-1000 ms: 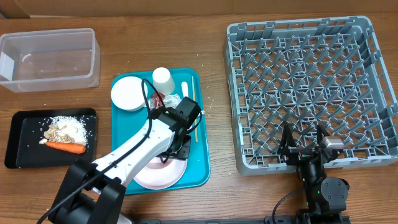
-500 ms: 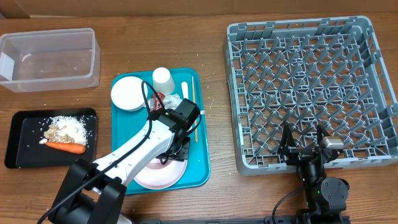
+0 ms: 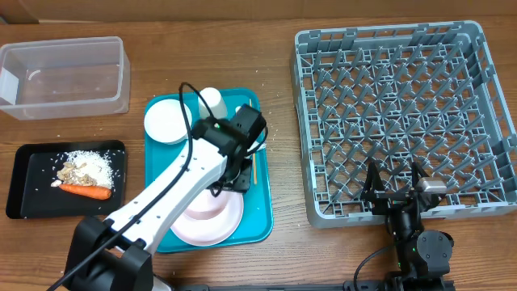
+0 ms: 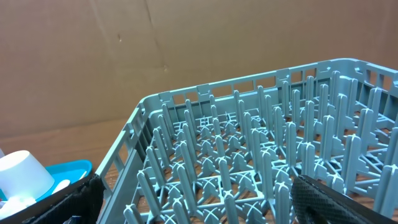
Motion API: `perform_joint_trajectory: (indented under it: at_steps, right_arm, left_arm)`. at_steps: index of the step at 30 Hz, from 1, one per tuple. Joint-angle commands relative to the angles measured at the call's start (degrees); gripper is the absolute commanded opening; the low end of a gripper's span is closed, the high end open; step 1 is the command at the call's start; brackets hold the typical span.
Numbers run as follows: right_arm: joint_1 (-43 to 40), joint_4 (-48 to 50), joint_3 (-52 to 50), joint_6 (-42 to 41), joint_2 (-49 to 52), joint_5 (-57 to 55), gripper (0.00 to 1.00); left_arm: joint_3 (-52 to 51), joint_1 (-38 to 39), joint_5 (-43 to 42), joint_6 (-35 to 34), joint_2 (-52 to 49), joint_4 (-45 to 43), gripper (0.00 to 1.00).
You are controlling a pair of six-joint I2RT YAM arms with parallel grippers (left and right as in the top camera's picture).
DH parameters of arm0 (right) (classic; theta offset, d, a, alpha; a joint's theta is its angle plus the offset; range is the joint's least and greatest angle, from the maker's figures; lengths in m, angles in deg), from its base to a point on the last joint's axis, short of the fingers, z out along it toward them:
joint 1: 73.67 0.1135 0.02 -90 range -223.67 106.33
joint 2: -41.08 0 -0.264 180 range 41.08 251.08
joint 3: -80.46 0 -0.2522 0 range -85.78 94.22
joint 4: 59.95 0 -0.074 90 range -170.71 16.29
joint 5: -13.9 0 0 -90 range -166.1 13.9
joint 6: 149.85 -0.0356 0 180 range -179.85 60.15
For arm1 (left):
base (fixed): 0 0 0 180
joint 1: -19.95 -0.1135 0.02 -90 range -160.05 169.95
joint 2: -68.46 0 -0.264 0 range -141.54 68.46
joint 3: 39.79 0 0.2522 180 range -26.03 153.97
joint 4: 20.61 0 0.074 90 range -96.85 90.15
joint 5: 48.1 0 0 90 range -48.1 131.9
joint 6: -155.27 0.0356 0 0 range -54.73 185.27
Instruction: Sort waste into correct bins and load items into the dishwasher rack
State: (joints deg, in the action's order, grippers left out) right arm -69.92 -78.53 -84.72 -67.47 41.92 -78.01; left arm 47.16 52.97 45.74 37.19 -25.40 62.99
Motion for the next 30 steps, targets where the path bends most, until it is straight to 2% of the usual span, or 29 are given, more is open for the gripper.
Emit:
perform_joint_trajectory:
  at_steps: [1,5,7,9,15,19,21,24,28,30]
  right_arm:
    - [0.0,0.2,-0.6,0.2,-0.7,-0.6,1.00]
    - [0.0,0.2,-0.6,0.2,-0.7,-0.6,1.00]
    - [0.0,0.2,-0.6,0.2,-0.7,-0.6,1.00]
    - [0.0,0.2,-0.6,0.2,-0.7,-0.6,1.00]
    - [0.0,0.2,-0.6,0.2,-0.7,-0.6,1.00]
    - [0.0,0.2,-0.6,0.2,-0.7,-0.6,1.00]
    - [0.0,0.2,-0.6,0.2,-0.7,-0.6,1.00]
    - [0.0,0.2,-0.6,0.2,-0.7,-0.6,1.00]
    - [0.0,1.5,-0.6,-0.2,-0.7,0.4,1.00]
    - [0.0,5.4,-0.6,-5.4,-0.7,6.8,1.00]
  left_arm:
    - [7.1,-0.7,4.7,-0.7,0.3,4.2,0.54]
    - [14.8,-6.0,8.6,-4.1,0.3,8.3,0.56]
    - [18.2,-10.1,8.6,-4.1,0.3,9.2,0.62]
    - [21.9,-17.2,8.7,-4.1,0.3,10.2,1.00]
    - [23.2,-35.9,9.5,-5.5,0.2,10.0,1.00]
    - [21.8,-45.9,6.4,-5.9,0.2,10.5,1.00]
    - [20.9,-50.2,1.9,-7.0,0.2,10.5,1.00]
    - [20.0,-54.7,-3.2,-7.1,0.2,10.5,1.00]
    - [18.3,-57.9,-3.9,-7.1,0.2,9.9,1.00]
    - [17.7,-58.4,-4.3,-7.5,0.2,9.6,1.00]
